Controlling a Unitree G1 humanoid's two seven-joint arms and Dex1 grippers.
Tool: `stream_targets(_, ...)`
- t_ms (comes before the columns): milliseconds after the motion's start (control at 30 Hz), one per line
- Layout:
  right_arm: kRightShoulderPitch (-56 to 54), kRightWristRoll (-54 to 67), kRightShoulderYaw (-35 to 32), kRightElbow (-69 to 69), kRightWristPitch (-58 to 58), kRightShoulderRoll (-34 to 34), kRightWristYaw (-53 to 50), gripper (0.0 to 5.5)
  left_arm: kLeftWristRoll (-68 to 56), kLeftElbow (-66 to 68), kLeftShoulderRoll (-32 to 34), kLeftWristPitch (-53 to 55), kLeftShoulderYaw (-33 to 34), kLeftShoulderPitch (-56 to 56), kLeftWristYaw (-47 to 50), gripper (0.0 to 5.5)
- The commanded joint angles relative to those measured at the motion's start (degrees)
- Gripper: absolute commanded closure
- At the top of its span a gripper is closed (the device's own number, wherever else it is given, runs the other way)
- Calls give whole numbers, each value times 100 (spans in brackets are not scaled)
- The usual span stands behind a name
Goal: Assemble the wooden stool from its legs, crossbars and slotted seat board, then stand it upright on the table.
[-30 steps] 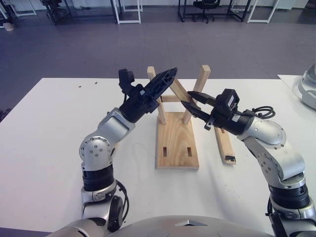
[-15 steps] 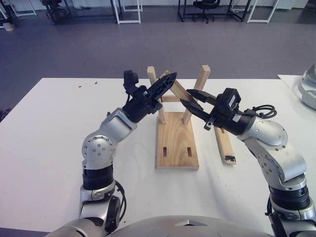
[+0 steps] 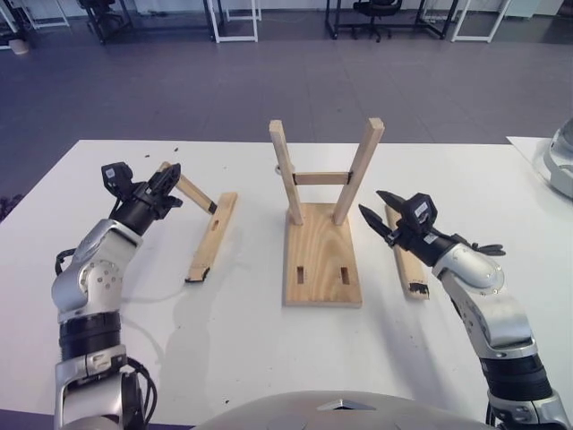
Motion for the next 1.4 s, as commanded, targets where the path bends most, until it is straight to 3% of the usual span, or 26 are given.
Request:
stream_targets(33,150,-129,-302,593,-303,84,-212,311,288,572,-82,-177,40,6,-101,510)
stream_targets(767,401,-286,-246,737,-492,283,-179,311,555,508,-188,240,239,209,97,510)
stream_targets(1033,432,-362,-195,674,-478,205,-153,311,1312,227,-92,245,-172,485,347,510)
stream_targets(1300,381,-575,-89,628,-513,148,-143,311,2409,476,18,-275,-1343,1068,-3,510)
stream_targets(1400,354,-631,-40,653,-535,129,-121,311,2540,783,92,-503,-1488,1138,-201,510)
